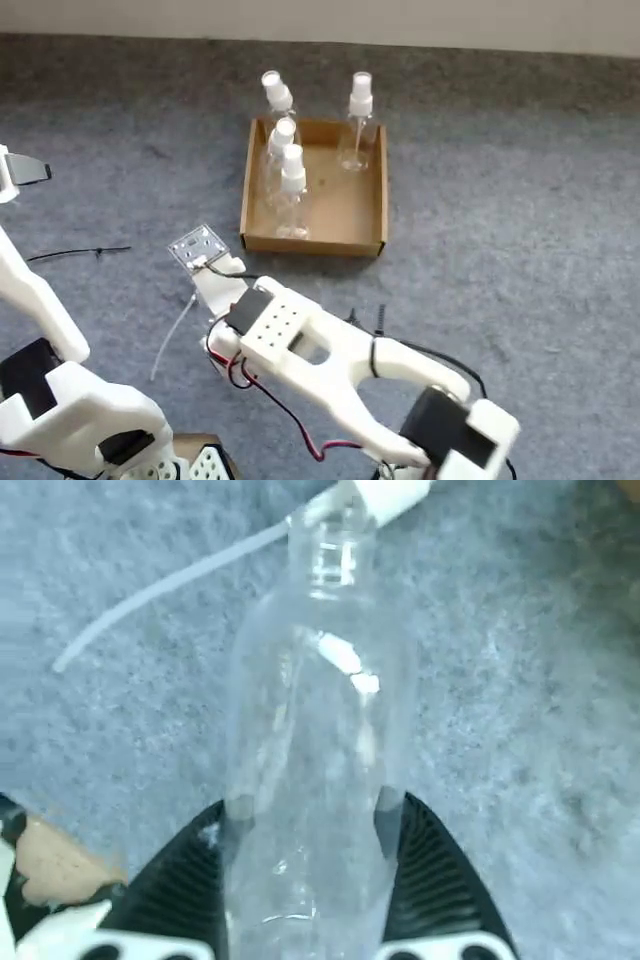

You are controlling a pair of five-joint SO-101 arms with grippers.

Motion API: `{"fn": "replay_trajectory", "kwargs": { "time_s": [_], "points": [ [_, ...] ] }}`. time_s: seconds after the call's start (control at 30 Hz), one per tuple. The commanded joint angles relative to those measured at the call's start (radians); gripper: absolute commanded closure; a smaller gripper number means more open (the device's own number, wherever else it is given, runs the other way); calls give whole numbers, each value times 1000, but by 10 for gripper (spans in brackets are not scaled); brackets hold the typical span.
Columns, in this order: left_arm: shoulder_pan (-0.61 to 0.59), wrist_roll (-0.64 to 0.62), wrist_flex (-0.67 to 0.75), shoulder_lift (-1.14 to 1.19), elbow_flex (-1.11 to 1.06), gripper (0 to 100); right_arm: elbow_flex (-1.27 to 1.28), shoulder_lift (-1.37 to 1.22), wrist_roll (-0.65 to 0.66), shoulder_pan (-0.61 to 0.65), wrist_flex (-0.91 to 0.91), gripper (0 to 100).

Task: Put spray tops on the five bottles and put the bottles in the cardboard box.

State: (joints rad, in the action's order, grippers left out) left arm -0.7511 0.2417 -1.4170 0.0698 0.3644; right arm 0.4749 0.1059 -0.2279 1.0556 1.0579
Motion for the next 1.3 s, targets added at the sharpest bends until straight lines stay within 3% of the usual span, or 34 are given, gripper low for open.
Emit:
{"fn": "replay_trajectory", "kwargs": {
  "time_s": [0.0, 0.1, 0.3, 0.47, 0.6, 0.83, 1.1, 1.27],
  "points": [
    [1, 8, -2, -10, 39, 663, -33, 232, 216, -51, 183, 995],
    [25, 8, -12, -16, 38, 663, -30, 407, 387, -228, 282, 995],
    [145, 89, -198, -77, 24, 663, -25, 559, 528, -800, 320, 995],
    [302, 91, -229, -219, -173, 663, 85, 475, 588, -1104, 99, 995],
    [424, 95, -196, -338, -429, 664, 236, 372, 589, -1188, -134, 995],
    [533, 147, 129, -361, -845, 742, 317, 162, 583, -1257, -300, 995],
    [605, 143, 282, -248, -911, 751, 317, -8, 580, -1260, -374, 984],
    [621, 141, 408, -165, -911, 754, 321, -10, 583, -1260, -374, 889]
  ]
}}
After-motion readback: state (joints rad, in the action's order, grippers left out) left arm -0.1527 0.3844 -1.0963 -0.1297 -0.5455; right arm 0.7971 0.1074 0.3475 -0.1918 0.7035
